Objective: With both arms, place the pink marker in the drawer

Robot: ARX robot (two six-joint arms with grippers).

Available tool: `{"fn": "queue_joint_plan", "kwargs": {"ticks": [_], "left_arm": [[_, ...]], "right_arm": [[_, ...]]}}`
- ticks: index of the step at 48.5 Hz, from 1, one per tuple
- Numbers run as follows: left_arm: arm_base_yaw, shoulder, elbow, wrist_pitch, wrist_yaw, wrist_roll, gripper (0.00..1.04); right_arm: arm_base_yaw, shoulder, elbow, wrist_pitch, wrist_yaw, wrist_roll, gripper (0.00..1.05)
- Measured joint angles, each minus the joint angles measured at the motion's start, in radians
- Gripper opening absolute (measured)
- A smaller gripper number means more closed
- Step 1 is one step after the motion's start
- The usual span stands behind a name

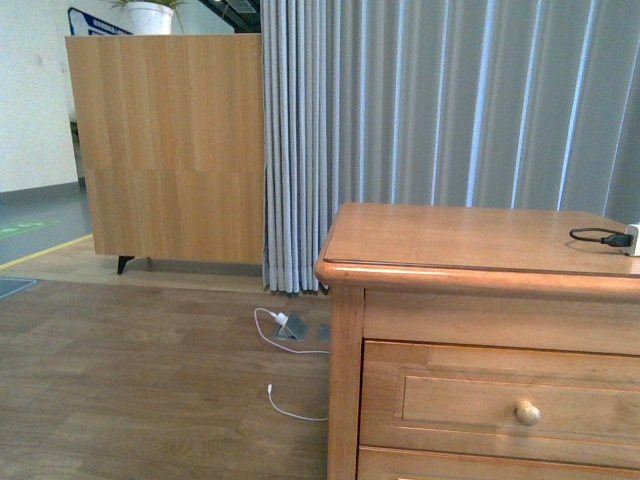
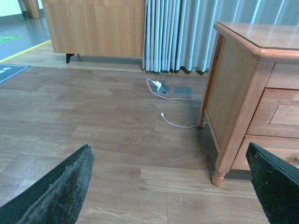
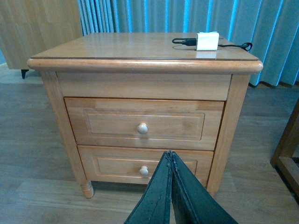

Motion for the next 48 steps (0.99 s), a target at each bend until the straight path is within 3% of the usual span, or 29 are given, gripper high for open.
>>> {"fn": "queue_joint_plan", "kwargs": {"ticks": [11, 19, 33, 48], "left_arm": [[0.000, 0.000, 0.000, 0.000, 0.000, 0.000, 0.99], [0.000, 0.000, 0.000, 0.000, 0.000, 0.000, 0.99], [0.000, 0.000, 0.000, 0.000, 0.000, 0.000, 0.99], [0.000, 0.000, 0.000, 0.000, 0.000, 0.000, 0.99]], "right_arm": [[0.000, 0.000, 0.000, 0.000, 0.000, -0.001, 0.02], [0.000, 0.000, 0.000, 0.000, 0.000, -0.001, 0.42], [0.000, 0.000, 0.000, 0.000, 0.000, -0.001, 0.97], [0.000, 0.000, 0.000, 0.000, 0.000, 0.000, 0.96]]}}
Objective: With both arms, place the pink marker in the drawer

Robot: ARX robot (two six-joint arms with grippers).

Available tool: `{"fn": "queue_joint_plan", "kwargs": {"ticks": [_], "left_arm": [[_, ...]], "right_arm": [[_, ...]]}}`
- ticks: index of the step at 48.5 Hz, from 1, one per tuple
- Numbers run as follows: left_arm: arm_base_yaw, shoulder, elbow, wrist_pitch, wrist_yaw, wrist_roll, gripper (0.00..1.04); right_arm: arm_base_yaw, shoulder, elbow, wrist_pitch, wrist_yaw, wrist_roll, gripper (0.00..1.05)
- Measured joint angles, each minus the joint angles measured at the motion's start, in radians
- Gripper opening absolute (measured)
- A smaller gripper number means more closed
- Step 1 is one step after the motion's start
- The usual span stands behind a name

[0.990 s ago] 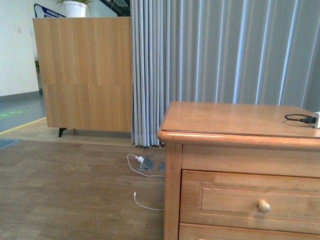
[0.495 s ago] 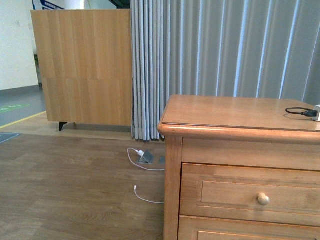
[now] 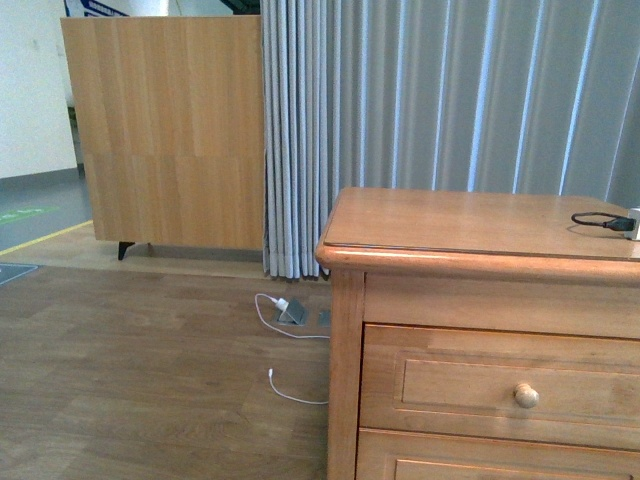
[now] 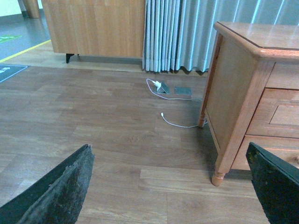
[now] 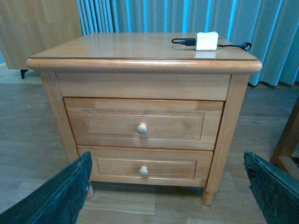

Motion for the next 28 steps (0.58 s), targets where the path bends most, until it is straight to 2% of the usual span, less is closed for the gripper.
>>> {"fn": "queue_joint_plan", "kwargs": {"ticks": [28], "left_arm": [[0.000, 0.000, 0.000, 0.000, 0.000, 0.000, 0.99]], "right_arm": [[0.000, 0.000, 0.000, 0.000, 0.000, 0.000, 0.96]]}}
